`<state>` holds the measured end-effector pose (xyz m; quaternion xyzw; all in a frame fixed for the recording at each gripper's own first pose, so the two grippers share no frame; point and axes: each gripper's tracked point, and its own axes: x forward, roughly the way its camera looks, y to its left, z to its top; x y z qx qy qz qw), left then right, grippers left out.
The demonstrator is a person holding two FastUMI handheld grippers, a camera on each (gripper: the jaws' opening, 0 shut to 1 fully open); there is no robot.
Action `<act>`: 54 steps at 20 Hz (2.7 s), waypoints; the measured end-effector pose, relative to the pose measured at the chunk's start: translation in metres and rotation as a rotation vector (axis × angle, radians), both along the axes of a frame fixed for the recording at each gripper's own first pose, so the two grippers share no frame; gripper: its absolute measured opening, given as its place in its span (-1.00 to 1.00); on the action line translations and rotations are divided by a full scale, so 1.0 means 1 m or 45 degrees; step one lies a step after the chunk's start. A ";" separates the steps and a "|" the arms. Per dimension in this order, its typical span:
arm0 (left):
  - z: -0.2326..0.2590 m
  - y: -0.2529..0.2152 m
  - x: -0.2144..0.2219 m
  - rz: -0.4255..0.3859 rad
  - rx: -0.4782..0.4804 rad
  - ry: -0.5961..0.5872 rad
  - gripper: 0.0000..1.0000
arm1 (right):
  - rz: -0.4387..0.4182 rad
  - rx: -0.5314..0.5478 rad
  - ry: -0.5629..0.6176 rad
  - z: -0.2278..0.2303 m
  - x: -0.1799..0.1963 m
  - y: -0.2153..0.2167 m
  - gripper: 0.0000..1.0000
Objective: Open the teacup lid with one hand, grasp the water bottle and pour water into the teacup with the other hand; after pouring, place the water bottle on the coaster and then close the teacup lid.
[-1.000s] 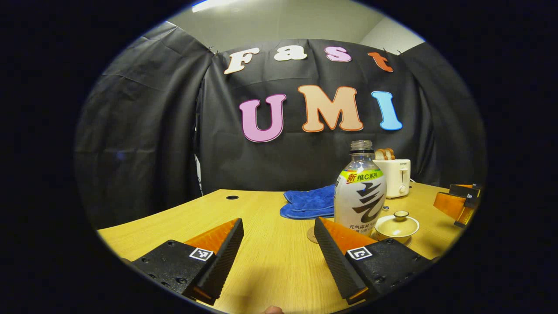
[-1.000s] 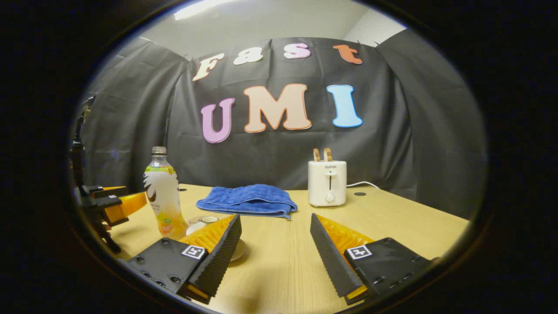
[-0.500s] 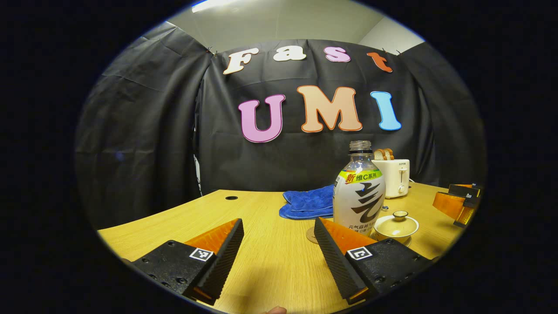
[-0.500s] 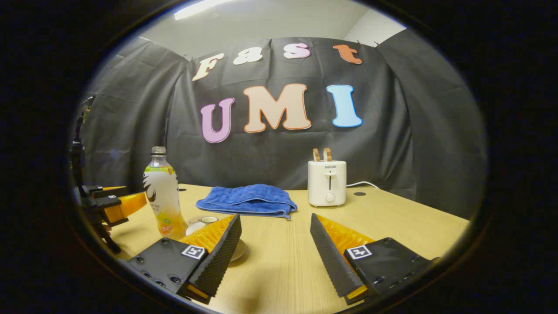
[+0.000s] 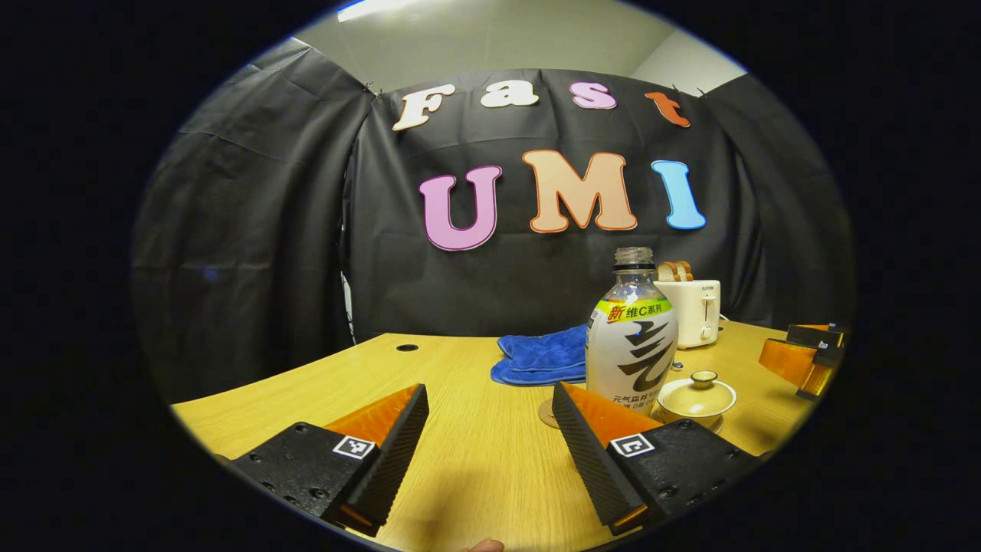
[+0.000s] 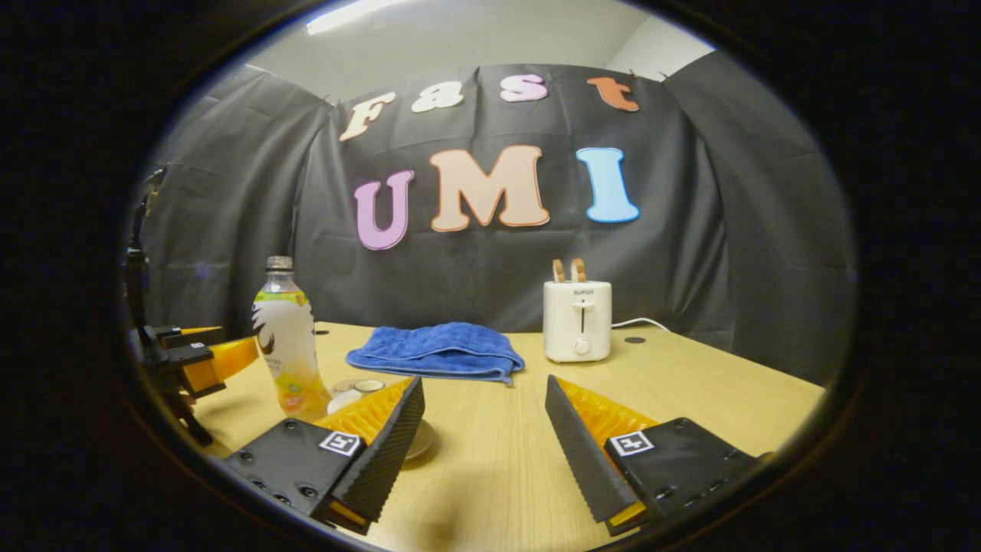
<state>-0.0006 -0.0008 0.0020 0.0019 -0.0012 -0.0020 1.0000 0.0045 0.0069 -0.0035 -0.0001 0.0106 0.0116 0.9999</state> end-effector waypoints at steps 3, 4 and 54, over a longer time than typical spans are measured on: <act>0.000 0.000 0.001 -0.003 0.000 0.001 0.90 | 0.069 0.005 0.019 0.007 0.003 0.014 0.97; 0.000 -0.002 0.001 -0.011 0.001 0.001 0.90 | 0.084 -0.006 0.014 0.011 0.006 0.018 0.96; 0.001 -0.009 -0.003 -0.074 -0.001 0.011 0.90 | 0.370 -0.186 0.202 -0.015 0.044 0.106 -0.36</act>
